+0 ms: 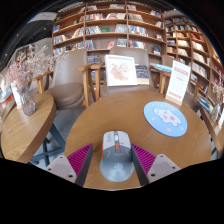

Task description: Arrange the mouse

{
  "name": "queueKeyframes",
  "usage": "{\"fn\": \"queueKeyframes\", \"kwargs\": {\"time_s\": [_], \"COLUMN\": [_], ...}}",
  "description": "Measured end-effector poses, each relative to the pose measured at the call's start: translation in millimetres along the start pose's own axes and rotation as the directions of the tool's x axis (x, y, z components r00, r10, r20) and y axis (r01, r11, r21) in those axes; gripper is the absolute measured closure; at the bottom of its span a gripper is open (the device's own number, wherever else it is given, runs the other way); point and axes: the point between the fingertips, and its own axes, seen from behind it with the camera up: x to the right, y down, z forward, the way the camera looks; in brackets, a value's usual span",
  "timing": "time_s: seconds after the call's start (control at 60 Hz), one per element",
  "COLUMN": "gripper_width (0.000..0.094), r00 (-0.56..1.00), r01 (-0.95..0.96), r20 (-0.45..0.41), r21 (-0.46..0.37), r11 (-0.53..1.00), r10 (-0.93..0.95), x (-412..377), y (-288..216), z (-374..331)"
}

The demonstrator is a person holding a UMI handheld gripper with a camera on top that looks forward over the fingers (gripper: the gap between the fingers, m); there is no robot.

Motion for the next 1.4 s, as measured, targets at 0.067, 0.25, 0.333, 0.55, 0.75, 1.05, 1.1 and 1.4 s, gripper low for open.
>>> {"fn": "queueKeyframes", "kwargs": {"time_s": [0.067, 0.25, 0.333, 0.55, 0.75, 1.05, 1.1, 1.4], "gripper_width": [0.0457, 0.049, 0.0489, 0.049, 0.0489, 0.0448, 0.0406, 0.0087], "r00": [1.0, 0.998, 0.996, 1.0, 0.995, 0.995, 0.995, 0.991], "r01": [0.012, 0.037, 0.029, 0.02, -0.049, -0.039, -0.031, 0.008], "r20": [-0.006, 0.057, 0.078, -0.019, -0.082, -0.088, -0.09, -0.132], "r21": [0.005, 0.01, 0.054, 0.162, 0.088, 0.033, 0.035, 0.149], "r11": [1.0, 0.999, 0.998, 0.987, 0.995, 0.999, 0.999, 0.989], "r10": [-0.012, -0.037, -0.033, -0.017, 0.056, 0.042, 0.034, 0.012], "x": [3.3, 2.9, 12.7, 112.7, 200.9, 231.9, 232.0, 233.5], "y": [-3.3, -17.2, -46.6, -134.6, -127.1, -85.4, -84.9, -103.3], "z": [1.5, -8.1, -16.7, -7.4, 61.8, 103.0, 103.7, 11.0]}}
